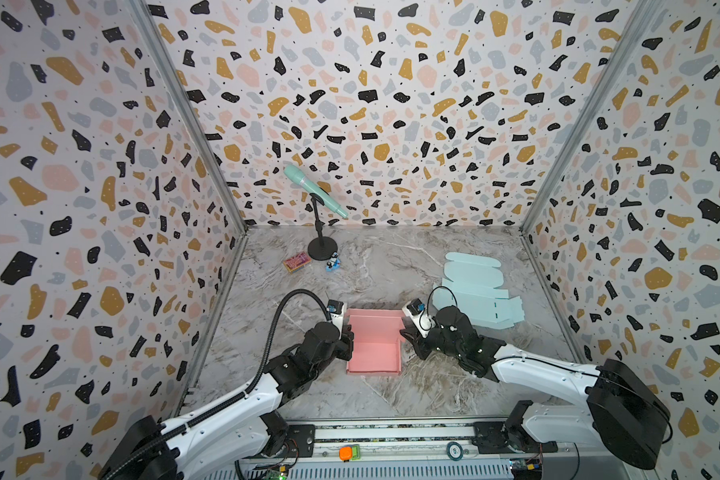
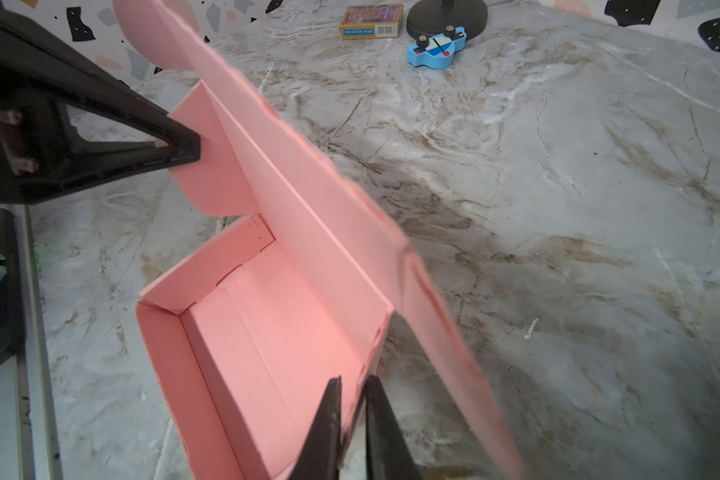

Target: Fold the paper box

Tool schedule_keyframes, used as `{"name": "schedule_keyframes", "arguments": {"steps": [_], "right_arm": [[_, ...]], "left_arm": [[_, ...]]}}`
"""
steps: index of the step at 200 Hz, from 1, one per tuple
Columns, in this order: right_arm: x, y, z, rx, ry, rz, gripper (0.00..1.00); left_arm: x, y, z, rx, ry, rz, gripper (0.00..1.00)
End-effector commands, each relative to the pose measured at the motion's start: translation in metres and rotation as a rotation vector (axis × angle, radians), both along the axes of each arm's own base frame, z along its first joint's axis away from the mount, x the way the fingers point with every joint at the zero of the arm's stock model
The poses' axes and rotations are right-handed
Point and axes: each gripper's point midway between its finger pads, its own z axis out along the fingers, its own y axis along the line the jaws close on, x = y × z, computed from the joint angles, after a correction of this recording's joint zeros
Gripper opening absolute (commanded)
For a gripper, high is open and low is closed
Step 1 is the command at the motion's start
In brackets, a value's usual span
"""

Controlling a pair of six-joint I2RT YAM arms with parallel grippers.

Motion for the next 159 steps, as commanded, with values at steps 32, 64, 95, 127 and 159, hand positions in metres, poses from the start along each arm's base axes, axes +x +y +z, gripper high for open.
{"name": "schedule_keyframes", "arguments": {"steps": [32,64,95,127,159], "right_arm": [[0.005,0.016,0.025,0.069,0.009,0.007,0.15],[0.008,0.022,0.030,0.084,0.005,0.011,0.17],[0.016,0.028,0.031,0.087,0.009,-0.005,0.19],[0.025,0.033,0.023,0.063,0.023,-0.020,0.20],[0.030,0.033,0.017,0.045,0.025,-0.037,0.21]], "left_arm": [[0.007,-0.011,0.028,-0.046,-0.108,0.015,0.00],[0.009,-0.012,0.030,-0.039,-0.137,0.028,0.00],[0.012,-0.011,0.029,-0.055,-0.153,0.050,0.00],[0.016,-0.006,0.024,-0.053,-0.172,0.085,0.00],[0.018,0.001,0.017,-0.039,-0.191,0.119,0.00]]}}
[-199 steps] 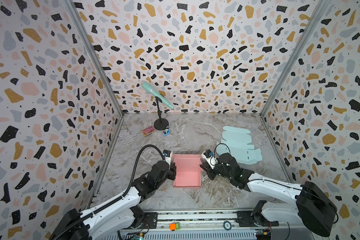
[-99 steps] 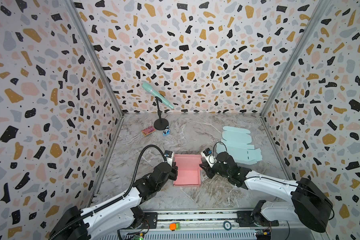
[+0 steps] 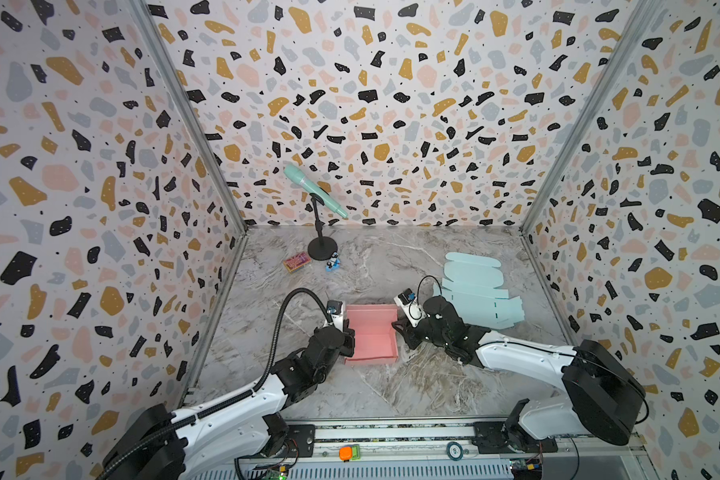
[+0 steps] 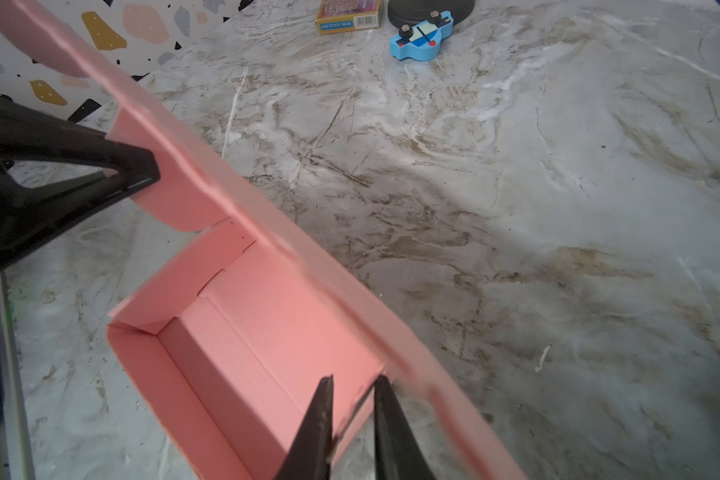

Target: Fold the paper box

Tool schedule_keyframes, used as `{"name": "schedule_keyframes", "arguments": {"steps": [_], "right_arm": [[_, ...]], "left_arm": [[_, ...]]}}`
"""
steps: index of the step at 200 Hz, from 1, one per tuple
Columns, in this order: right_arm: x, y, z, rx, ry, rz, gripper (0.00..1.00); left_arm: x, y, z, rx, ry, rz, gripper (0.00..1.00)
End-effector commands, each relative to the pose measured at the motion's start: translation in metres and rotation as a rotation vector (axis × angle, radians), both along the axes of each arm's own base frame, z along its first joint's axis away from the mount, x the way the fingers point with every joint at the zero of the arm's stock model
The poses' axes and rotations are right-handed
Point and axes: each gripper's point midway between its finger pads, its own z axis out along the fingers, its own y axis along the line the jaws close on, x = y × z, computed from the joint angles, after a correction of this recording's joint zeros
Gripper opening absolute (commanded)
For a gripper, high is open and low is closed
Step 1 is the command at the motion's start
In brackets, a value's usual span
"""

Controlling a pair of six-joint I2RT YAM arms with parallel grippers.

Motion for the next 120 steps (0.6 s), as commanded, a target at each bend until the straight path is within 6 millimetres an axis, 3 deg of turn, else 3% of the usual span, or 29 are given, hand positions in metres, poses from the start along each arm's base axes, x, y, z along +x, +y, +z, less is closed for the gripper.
{"name": "schedule_keyframes", "arguments": {"steps": [1,74,120], "right_arm": [[0.006,0.011,0.019,0.046,-0.035,0.006,0.21],[0.004,0.007,0.009,0.018,-0.027,-0.003,0.22],[0.002,0.008,0.012,0.024,-0.030,0.004,0.22]], "left_arm": [[0.004,-0.006,0.013,-0.055,-0.072,0.000,0.00],[-0.003,0.004,-0.003,-0.111,-0.110,0.012,0.00],[-0.005,0.005,-0.002,-0.124,-0.124,0.016,0.00]]}}
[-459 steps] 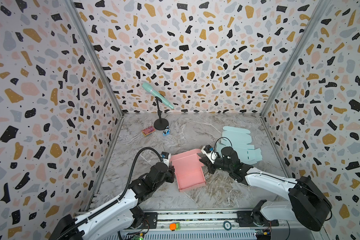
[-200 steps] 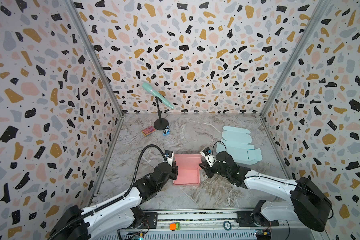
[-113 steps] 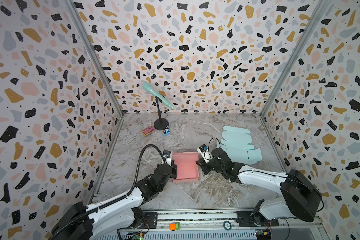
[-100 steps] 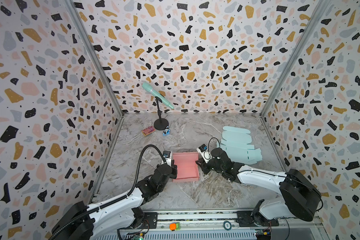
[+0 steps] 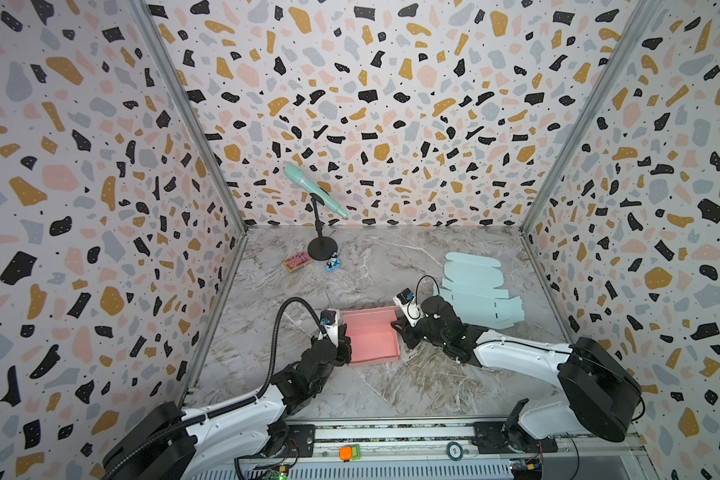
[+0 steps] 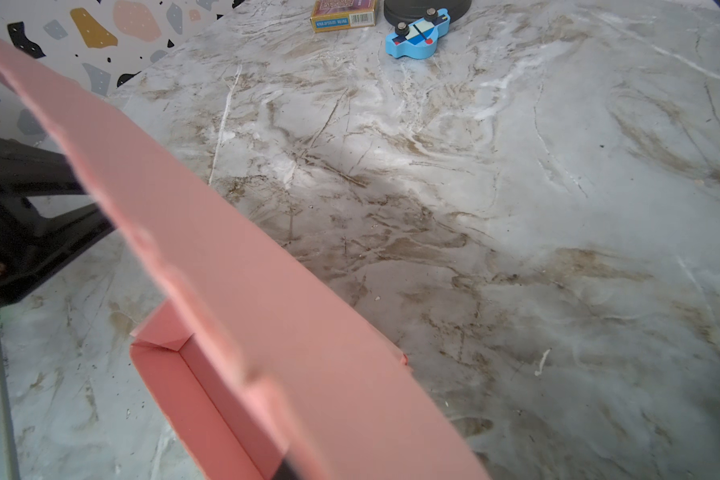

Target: Fold the paper box

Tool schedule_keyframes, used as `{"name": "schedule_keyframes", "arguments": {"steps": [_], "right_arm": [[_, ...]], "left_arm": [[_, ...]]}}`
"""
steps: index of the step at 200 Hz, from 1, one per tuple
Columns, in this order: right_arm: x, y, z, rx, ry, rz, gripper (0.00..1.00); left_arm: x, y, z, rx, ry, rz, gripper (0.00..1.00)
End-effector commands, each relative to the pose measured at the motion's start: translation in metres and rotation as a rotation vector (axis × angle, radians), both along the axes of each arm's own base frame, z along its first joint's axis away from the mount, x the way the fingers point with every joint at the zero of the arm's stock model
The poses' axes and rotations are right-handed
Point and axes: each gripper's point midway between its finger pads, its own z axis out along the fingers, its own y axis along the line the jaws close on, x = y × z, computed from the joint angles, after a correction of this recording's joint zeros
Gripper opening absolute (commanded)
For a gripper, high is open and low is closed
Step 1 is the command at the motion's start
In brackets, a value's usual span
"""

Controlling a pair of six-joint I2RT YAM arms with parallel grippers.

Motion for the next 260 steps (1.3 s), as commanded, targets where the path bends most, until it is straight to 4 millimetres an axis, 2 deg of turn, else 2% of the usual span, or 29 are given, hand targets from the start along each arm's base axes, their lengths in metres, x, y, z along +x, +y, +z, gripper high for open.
{"name": "schedule_keyframes", "arguments": {"steps": [1,52,149,260], "right_arm": [[0.000,0.008,0.014,0.031,-0.026,0.012,0.21],[-0.007,0.010,0.011,0.031,-0.017,0.025,0.22],[-0.015,0.002,0.001,0.018,-0.020,0.016,0.22],[-0.030,0.006,-0.001,0.017,-0.034,0.041,0.21]], "left_arm": [[0.000,-0.003,0.012,-0.050,-0.043,0.000,0.00],[-0.005,-0.007,0.005,-0.058,-0.030,-0.007,0.00],[-0.021,-0.008,-0.003,-0.052,-0.055,-0.043,0.00],[-0.028,-0.001,-0.014,-0.071,-0.046,-0.008,0.00]]}}
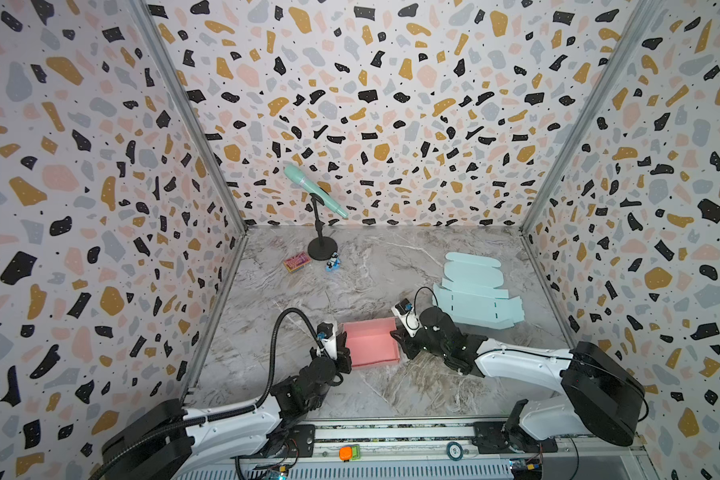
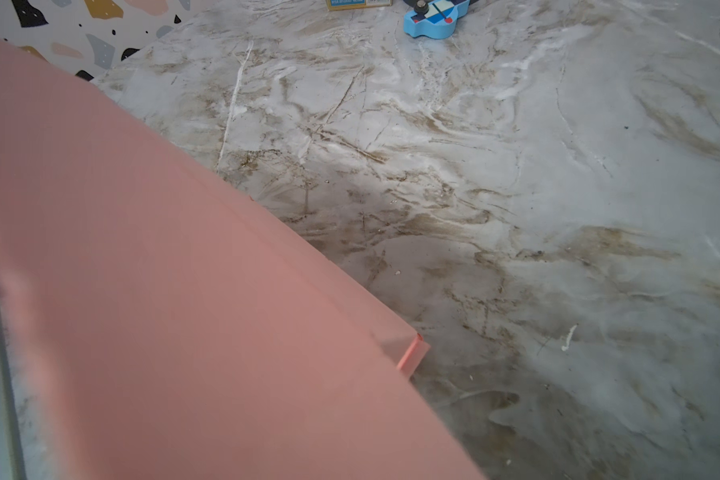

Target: Fold the paper box

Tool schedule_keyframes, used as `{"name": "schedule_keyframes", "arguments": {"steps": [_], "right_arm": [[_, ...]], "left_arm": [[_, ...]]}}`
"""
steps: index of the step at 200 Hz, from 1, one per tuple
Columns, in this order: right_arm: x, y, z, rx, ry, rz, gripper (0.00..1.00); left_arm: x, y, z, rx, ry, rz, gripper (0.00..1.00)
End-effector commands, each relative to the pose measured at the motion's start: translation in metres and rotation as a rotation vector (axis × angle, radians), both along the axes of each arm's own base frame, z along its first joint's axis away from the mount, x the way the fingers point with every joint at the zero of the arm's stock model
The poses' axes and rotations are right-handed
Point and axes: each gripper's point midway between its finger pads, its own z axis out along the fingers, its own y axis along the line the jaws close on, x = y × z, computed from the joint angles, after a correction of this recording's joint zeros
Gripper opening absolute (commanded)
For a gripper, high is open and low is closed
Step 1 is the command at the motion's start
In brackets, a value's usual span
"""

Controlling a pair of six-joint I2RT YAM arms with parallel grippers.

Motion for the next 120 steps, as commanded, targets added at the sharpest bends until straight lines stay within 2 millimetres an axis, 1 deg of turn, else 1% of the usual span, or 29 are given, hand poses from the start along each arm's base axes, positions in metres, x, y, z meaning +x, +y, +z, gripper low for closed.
{"name": "schedule_keyframes", "arguments": {"steps": [1,62,95,120], "right_arm": [[-0.0070,0.0038,0.0108,0.037,-0.018,0.022,0.21],[-0.0104,-0.0012,0.0033,0.022,-0.019,0.016,0.21],[-0.0135,0.0009,0.0060,0.031,-0.032,0.026,0.21],[-0.0138,0.0003,0.0066,0.031,-0.036,0.022,0.21]], "left_arm": [[-0.0048,0.0008,-0.0075,-0.005,0.008,-0.011,0.00],[-0.0090,-0.0001,-0.0139,0.011,0.013,-0.024,0.00],[-0.0103,-0.0029,-0.0170,0.014,0.025,-0.035,0.00],[-0.0103,-0.0071,-0.0155,0.016,0.042,-0.034,0.00]]}}
